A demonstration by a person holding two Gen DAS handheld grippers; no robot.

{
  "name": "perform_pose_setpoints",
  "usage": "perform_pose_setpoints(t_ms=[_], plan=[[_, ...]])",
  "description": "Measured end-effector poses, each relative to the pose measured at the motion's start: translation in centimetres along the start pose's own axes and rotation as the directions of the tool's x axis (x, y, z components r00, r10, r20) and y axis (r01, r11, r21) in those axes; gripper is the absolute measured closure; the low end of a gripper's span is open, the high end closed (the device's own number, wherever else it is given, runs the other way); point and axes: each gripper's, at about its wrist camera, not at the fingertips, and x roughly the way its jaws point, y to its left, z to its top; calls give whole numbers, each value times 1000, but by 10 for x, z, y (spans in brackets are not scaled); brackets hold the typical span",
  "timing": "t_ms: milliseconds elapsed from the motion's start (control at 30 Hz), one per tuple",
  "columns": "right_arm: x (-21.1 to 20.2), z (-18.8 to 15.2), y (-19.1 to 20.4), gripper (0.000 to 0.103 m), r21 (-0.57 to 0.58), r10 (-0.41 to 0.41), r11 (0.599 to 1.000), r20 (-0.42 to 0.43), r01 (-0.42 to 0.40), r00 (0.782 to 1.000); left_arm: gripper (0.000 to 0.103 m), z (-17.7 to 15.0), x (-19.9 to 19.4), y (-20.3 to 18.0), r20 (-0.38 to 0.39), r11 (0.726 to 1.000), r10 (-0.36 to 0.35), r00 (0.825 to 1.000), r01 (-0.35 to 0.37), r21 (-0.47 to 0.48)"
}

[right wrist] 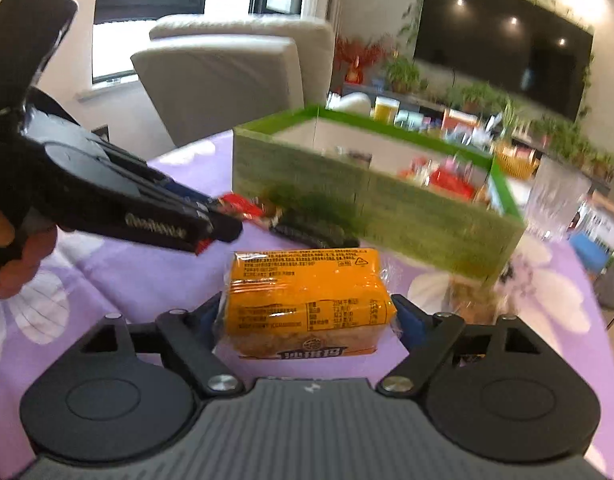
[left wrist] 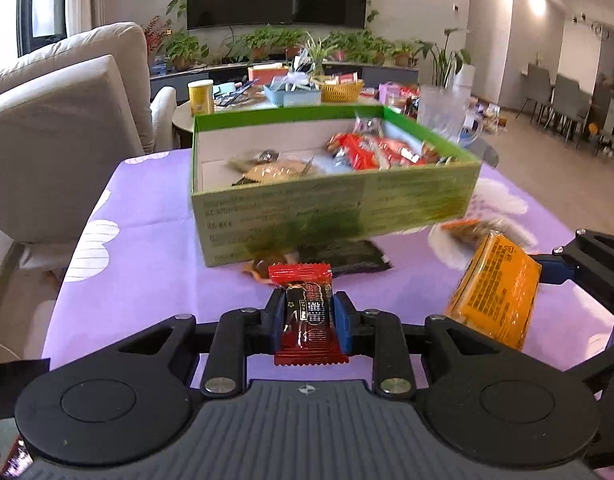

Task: Organize snacks
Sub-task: 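Drop the red candy packet and orange cake block into the green box with both grippers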

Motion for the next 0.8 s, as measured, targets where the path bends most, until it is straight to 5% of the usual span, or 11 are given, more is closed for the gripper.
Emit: perform_pose_setpoints(t_ms=[433, 800], plan=[[-23, 41, -30, 44, 130, -118, 986, 123, 102, 985, 79, 42, -30, 4, 120, 999, 33, 992, -33, -3], [16, 83, -68, 44, 204, -156, 972, 170, 120, 973, 78, 94, 8, 2, 144, 999, 37, 989, -40, 18]])
